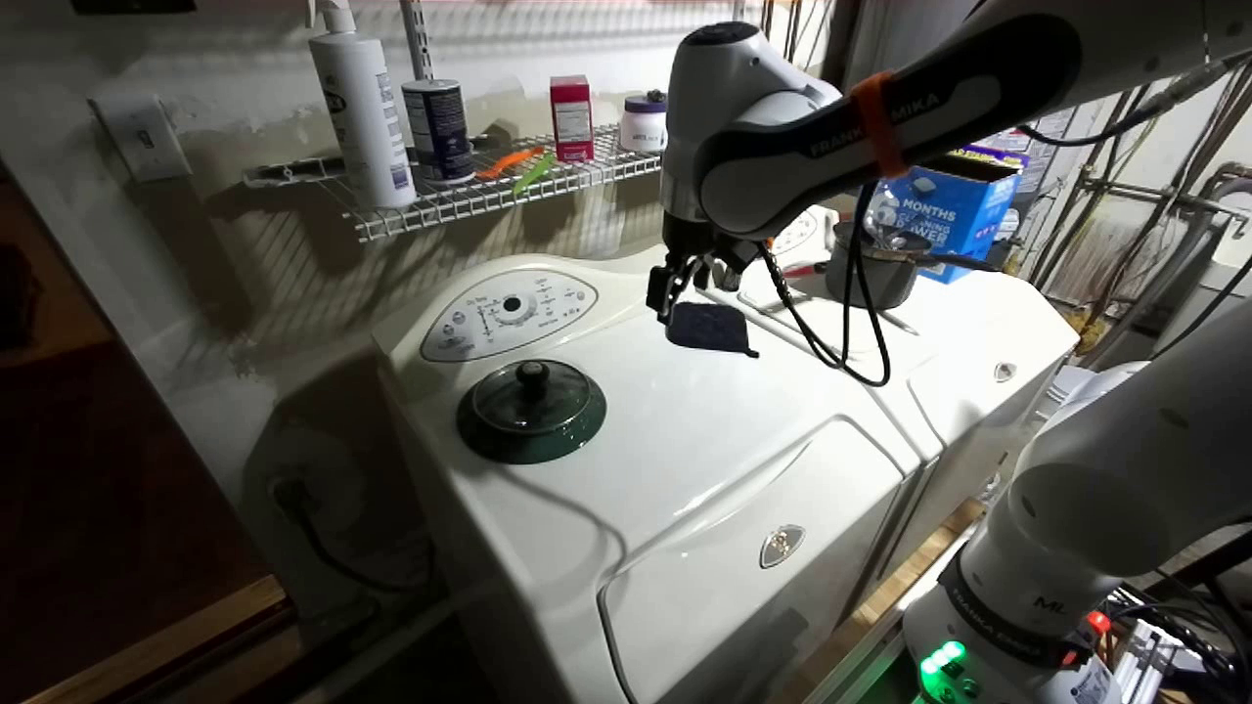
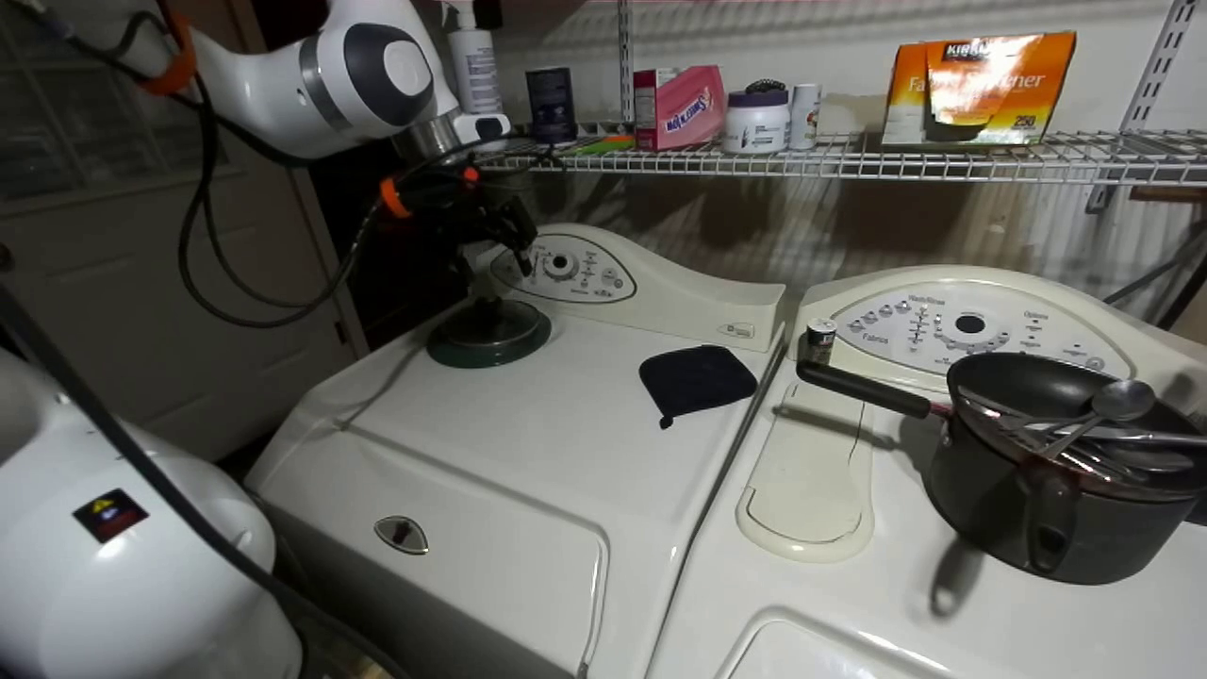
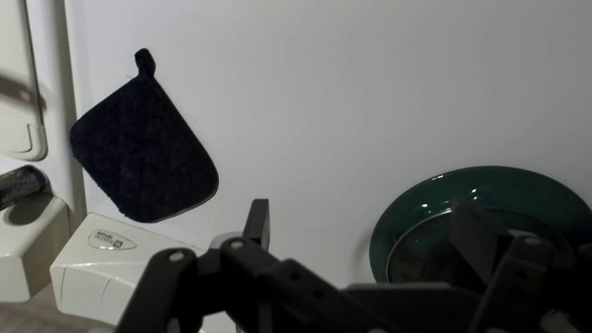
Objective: Take the black can off of the shelf and out it on the washing machine
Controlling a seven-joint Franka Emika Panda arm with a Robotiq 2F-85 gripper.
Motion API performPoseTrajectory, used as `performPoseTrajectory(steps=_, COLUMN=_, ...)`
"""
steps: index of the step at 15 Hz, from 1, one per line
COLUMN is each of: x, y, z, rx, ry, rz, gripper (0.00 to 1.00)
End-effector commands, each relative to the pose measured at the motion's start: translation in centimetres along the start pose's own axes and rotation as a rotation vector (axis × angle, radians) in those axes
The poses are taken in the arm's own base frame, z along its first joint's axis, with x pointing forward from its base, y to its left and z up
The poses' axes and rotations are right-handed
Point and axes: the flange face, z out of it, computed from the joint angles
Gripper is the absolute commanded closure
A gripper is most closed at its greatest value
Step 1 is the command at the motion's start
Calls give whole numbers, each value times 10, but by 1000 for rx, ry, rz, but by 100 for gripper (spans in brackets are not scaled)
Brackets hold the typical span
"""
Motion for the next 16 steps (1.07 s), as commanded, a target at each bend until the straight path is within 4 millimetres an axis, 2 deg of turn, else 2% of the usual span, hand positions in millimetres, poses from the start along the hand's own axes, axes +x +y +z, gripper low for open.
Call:
performPoseTrajectory(steps=1, x=52, y=-4, z=-27, rx=-37, ry=4, rz=-59, gripper=0)
performPoseTrajectory(steps=5, x=111, y=-20, z=-48, rx=-20, ry=30, rz=-83, gripper=0)
performPoseTrajectory(steps=9, x=167, y=-38, z=-50, rx=-39, ry=58, rz=-86, gripper=0)
performPoseTrajectory(steps=10, x=132, y=-31, z=-53, rx=-17, ry=68, rz=-94, gripper=0)
performPoseTrajectory(steps=11, x=140, y=-33, z=-50, rx=-12, ry=69, rz=-96, gripper=0)
performPoseTrajectory(steps=13, x=140, y=-33, z=-46, rx=-11, ry=61, rz=-97, gripper=0)
performPoseTrajectory(steps=16, x=139, y=-31, z=-51, rx=-14, ry=69, rz=-93, gripper=0)
